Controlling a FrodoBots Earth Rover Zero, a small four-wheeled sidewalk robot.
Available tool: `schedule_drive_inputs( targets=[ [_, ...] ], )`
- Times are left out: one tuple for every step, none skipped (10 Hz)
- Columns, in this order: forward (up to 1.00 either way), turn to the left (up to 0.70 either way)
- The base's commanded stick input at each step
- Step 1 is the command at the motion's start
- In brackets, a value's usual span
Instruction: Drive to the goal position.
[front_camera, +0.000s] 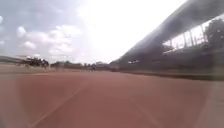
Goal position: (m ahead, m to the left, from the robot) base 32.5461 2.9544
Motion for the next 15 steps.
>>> schedule_drive_inputs(
  targets=[
    [0.7,0.0],
    [0.7,0.0],
    [0.7,0.0],
    [0.7,0.0],
    [0.7,0.0],
    [0.7,0.0],
    [0.7,0.0],
    [0.7,0.0],
    [0.7,0.0],
    [0.7,0.0],
    [0.7,0.0],
    [0.7,0.0],
    [0.7,0.0],
    [0.7,0.0],
    [0.7,0.0]
  ],
)
